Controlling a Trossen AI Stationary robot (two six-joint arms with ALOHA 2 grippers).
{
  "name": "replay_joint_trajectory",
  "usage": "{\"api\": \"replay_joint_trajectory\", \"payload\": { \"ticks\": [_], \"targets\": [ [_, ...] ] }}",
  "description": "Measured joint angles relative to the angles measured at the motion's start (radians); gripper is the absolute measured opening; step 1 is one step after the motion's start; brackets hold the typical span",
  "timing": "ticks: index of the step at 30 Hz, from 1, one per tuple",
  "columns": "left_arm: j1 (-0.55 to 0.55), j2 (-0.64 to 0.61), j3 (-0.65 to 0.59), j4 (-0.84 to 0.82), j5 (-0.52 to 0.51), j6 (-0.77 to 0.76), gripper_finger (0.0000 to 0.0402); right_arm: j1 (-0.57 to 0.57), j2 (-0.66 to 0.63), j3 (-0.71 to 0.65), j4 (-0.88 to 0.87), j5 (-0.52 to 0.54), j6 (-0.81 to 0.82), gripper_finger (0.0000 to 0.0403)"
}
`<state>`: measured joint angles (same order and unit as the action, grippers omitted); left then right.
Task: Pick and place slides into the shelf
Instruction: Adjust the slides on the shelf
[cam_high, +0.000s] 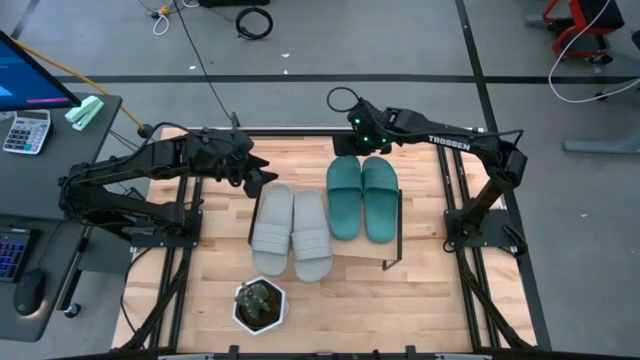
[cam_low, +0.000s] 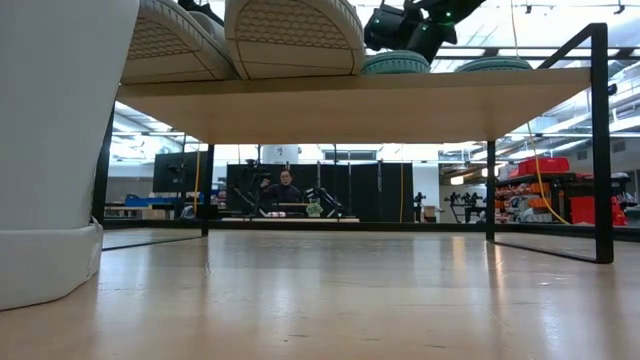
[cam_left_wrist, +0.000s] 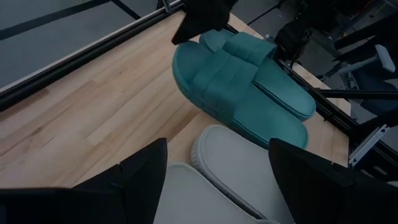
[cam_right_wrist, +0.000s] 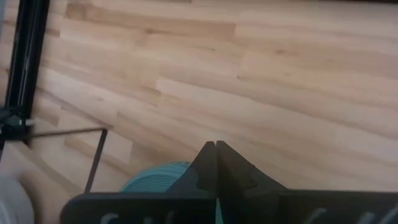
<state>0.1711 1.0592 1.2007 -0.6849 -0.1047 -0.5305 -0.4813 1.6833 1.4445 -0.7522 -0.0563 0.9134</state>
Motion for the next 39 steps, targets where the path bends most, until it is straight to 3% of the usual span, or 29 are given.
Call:
{"api": "replay_joint_trajectory", "payload": {
  "ticks": [12,16,25,39],
  "targets": [
    [0.0,0.0,0.0,0.0,0.0,0.0,0.0286,0.019,-0.007,0.0,-0.007,0.015,0.001,0.0],
    [0.0,0.0,0.0,0.0,0.0,0.0,0.0286,0.0,-0.019,0.0,-0.019,0.066,-0.024,0.0],
    [0.0,0.0,0.0,0.001,-0.003,0.0,0.0286,-0.04,-0.046,0.002,-0.196,0.144,-0.052,0.0],
    [0.0,0.0,0.0,0.001,-0.023,0.003,0.0286,-0.001,-0.05,0.002,-0.281,0.13,-0.025,0.0]
  ]
}}
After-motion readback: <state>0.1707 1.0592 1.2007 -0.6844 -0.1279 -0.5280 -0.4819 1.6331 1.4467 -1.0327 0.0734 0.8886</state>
